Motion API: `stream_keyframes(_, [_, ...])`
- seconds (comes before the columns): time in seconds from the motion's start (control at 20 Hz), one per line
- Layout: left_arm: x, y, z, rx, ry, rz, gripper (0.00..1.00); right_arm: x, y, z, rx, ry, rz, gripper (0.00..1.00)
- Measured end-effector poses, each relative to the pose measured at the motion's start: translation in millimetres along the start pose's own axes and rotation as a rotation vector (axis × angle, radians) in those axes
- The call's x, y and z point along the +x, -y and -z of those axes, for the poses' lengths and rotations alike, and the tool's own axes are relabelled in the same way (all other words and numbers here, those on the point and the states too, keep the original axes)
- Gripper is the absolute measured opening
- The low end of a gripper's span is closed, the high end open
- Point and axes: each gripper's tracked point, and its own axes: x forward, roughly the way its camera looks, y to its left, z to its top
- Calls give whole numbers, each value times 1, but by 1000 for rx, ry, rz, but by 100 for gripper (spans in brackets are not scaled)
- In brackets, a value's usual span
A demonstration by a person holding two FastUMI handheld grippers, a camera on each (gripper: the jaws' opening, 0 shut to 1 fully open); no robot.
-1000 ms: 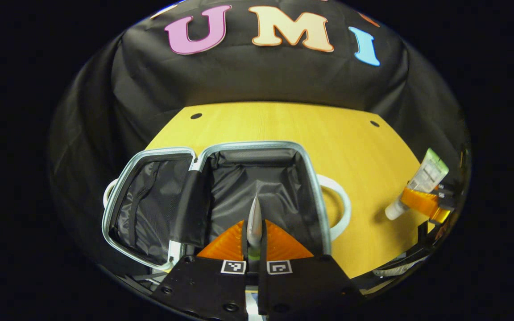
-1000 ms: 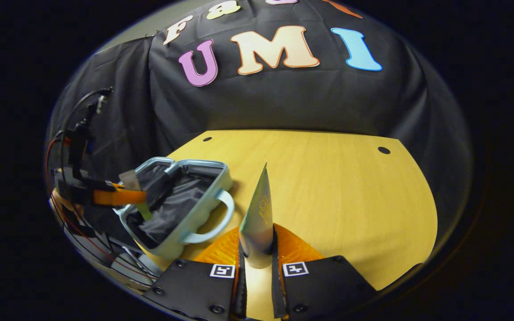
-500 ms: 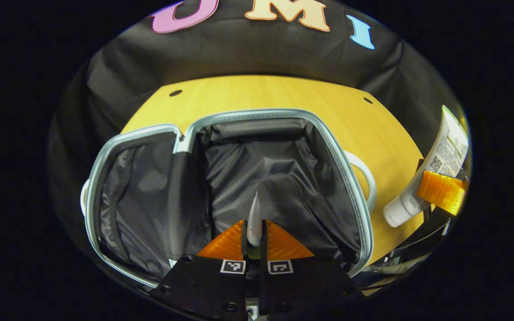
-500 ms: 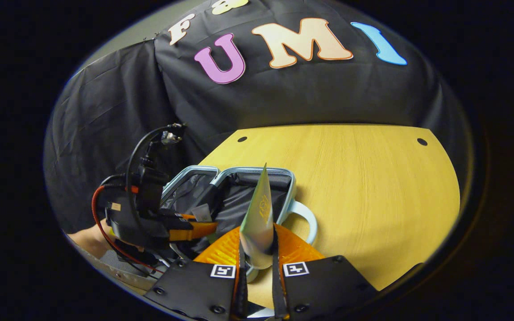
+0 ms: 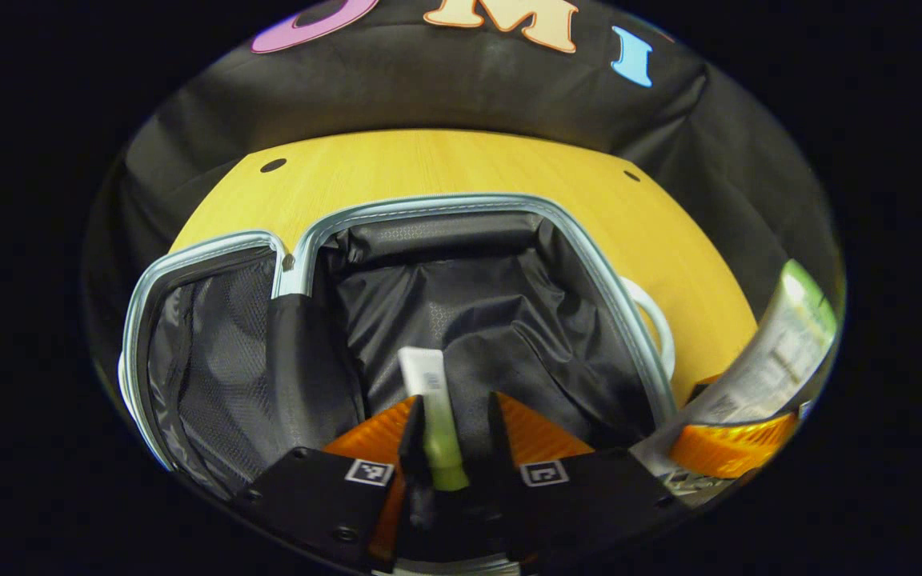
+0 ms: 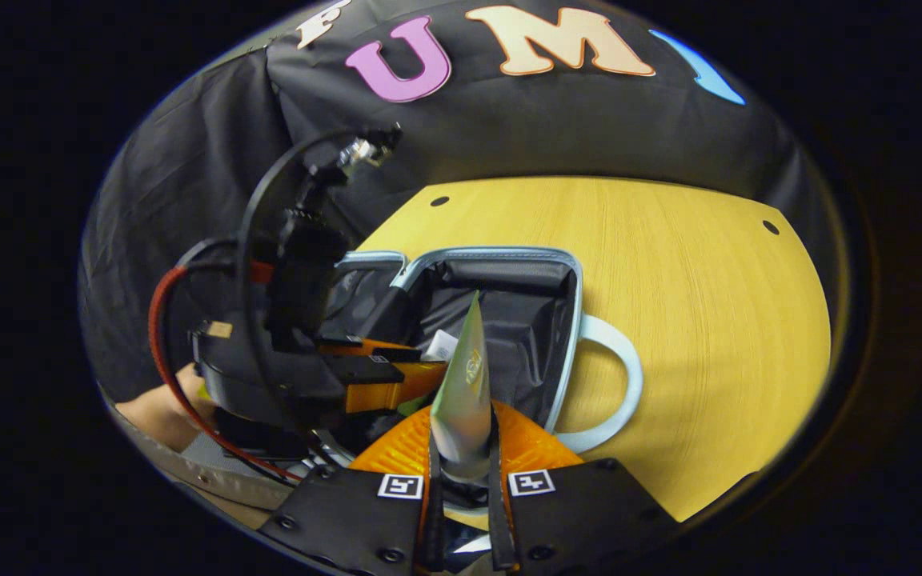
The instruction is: First open the suitcase, pack the skin care products into it, and then close the suitcase.
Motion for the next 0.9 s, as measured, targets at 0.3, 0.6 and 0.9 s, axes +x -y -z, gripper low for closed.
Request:
stream_keyframes(0.3, [-45,-16,-30,-110,157,51,58,31,10,31,-5,-136,42,20])
stream_keyframes(0.6, [-83,-96,-27,-226,235,-101,60,49,9,25,-29,-138,48,30])
stream_keyframes(0.9, [-126,-201,-16,-344,324,-312,85,43,-4,-29,-41,29,25,92])
